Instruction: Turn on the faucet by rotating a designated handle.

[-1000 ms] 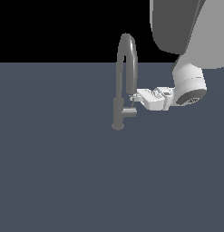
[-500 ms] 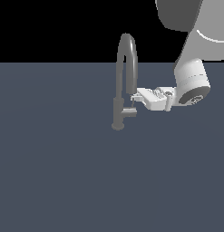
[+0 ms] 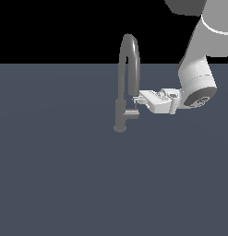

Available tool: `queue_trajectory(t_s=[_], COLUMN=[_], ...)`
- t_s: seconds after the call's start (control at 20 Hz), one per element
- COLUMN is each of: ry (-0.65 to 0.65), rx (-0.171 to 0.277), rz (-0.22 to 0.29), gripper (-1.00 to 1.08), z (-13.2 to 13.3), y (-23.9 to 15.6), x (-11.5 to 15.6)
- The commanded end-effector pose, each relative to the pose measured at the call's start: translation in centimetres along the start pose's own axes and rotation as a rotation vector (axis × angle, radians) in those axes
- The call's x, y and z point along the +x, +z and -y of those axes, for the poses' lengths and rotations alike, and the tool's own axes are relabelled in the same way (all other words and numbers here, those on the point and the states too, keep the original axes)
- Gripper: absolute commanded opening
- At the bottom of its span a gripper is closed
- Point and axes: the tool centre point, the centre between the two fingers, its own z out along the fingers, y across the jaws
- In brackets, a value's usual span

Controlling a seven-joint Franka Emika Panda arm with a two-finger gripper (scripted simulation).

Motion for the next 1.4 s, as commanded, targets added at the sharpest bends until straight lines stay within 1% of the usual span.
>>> queue_trajectory(t_s=[0.0,0.45,0.5,0.55,1.1,1.15,1.2,1.35], ry=[0.003,0.002,0.002,-0.007,0.001,0.001,-0.015,-0.007], rx=[-0.005,-0.007,-0.007,-0.003,-0.007,-0.007,-0.006,-0.007], rz=[0.003,0.004,0.004,0.000,0.004,0.004,0.000,0.002], gripper=[-1.00,-1.00,-1.00,-1.00,-1.00,-1.00,-1.00,-1.00], z=[-0.7,-2.7,-2.7,-2.2,-5.6,-5.6,-4.8,-6.0], y=[0.0,0.0,0.0,0.0,0.0,0.0,0.0,0.0], x=[0.0,-0.1,-0.1,-0.4,1.7,1.7,0.7,2.6])
